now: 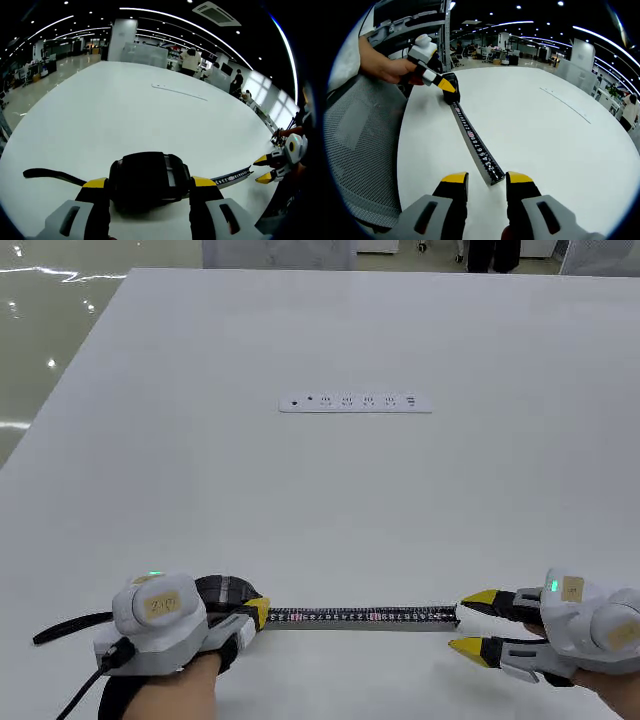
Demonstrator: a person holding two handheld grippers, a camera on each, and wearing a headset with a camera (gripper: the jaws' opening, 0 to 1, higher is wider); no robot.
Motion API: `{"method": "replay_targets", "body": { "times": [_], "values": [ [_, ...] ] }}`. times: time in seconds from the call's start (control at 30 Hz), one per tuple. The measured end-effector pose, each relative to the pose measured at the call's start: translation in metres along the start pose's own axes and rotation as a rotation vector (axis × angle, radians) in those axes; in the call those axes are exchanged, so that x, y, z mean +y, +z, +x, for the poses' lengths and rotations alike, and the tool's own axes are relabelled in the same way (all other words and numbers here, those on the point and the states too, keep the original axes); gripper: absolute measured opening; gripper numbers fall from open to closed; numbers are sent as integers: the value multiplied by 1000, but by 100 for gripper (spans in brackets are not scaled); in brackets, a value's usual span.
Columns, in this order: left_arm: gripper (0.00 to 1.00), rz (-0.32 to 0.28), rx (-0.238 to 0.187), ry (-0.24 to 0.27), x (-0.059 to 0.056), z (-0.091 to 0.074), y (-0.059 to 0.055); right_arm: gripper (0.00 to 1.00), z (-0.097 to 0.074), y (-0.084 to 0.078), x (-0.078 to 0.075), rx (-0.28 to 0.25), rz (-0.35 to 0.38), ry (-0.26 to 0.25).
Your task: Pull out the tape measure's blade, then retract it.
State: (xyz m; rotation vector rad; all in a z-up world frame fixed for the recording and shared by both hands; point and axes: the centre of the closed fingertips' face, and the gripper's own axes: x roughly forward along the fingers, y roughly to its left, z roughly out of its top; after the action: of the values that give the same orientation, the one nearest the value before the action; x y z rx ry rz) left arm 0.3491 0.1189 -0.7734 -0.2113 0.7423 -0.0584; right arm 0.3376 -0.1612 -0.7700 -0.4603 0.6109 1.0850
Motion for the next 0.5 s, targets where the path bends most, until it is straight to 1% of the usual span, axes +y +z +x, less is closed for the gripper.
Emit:
{"method": "replay_targets", "body": {
  "times": [0.07,0.17,0.4,0.5],
  "values": [
    [61,1,3,0,0,0,0,23,2,-1,-3,2,-8,-1],
    [61,0,5,-1,-1,-1,0,23,5,-3,-6,10,-13,1],
    [61,1,6,0,0,0,0,21,12,-10,-10,37,-32,37],
    [61,1,7,0,-1,0,1,20,14,-11,-9,40,-48,52]
  ]
}}
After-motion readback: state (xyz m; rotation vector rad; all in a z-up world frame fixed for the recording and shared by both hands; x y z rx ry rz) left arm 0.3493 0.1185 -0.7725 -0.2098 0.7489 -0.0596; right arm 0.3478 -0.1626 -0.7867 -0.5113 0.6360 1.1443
